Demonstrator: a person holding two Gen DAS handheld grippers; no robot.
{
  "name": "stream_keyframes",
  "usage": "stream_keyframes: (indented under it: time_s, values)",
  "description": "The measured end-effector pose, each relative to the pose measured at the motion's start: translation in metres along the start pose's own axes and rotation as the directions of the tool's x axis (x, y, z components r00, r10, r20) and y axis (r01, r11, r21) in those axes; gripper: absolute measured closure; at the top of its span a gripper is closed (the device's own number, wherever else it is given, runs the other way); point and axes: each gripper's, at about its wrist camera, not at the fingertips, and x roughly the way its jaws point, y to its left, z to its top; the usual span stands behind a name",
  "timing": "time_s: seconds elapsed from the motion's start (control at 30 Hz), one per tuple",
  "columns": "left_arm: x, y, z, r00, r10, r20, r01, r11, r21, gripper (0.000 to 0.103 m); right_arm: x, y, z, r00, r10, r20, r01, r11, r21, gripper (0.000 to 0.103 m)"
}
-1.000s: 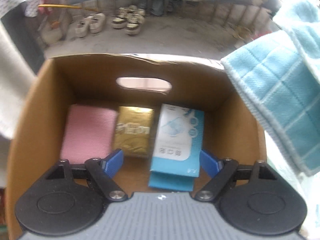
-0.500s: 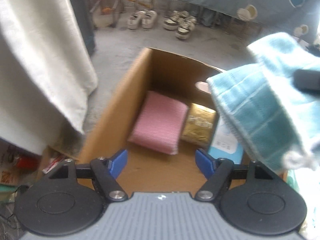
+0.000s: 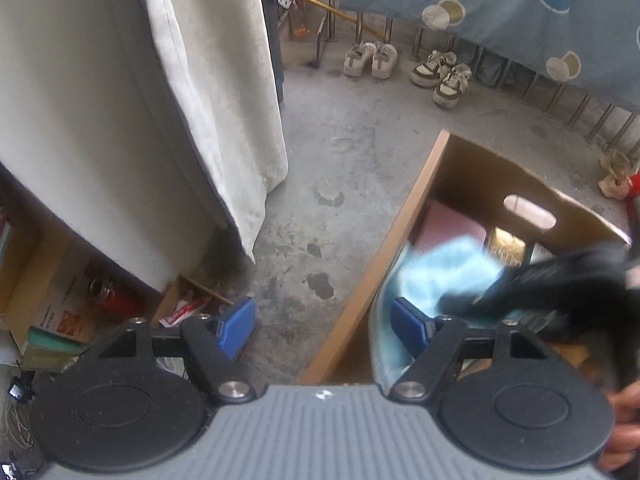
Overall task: Organize soft objects
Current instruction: 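Lower the teal towel into the box and open the right tool, then regrasp the towel with the right tool and set it beside the pink sponge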
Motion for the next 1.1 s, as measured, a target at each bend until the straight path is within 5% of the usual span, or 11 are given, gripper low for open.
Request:
stream_keyframes:
  time_s: [0.17,0.33,0.5,0.57,0.7,0.83,1.1]
  values:
    - [0.013,-0.009,-0.007,1.000,0.001,-0.026,0.000,0.999,0.037,0.027,0.048,-0.015,-0.014,0.973,-0.189,-0.135,0.187,0.982,-0.033,0.081]
    - [0.022,-0.021,-0.011,1.000,0.004,-0.026,-0.002,0.996,0.089,0.027,0.031,0.000,-0.020,0.952,-0.283,-0.112,0.273,0.957,-0.100,0.038]
    - [0.025,-0.026,-0.009,1.000,0.018,-0.021,-0.015,0.991,0.129,0.027,-0.011,0.020,-0.025,0.925,-0.381,0.003,0.376,0.912,-0.165,0.036]
    - [0.024,-0.025,-0.009,0.999,0.015,-0.028,-0.012,0.992,0.128,0.027,-0.017,0.027,-0.028,0.929,-0.366,0.045,0.368,0.909,-0.196,0.036]
    - [0.023,-0.019,-0.006,0.999,0.021,-0.041,-0.016,0.994,0.109,0.027,0.011,0.031,-0.020,0.927,-0.374,0.020,0.364,0.888,-0.282,0.034]
    - [0.024,-0.006,-0.001,0.999,0.018,-0.049,-0.015,0.998,0.057,0.027,0.041,0.027,-0.020,0.885,-0.465,0.028,0.441,0.816,-0.373,0.026]
    - [0.024,0.015,0.005,0.999,0.017,-0.048,-0.018,1.000,-0.018,0.027,0.079,0.031,-0.037,0.851,-0.517,0.090,0.495,0.736,-0.461,0.009]
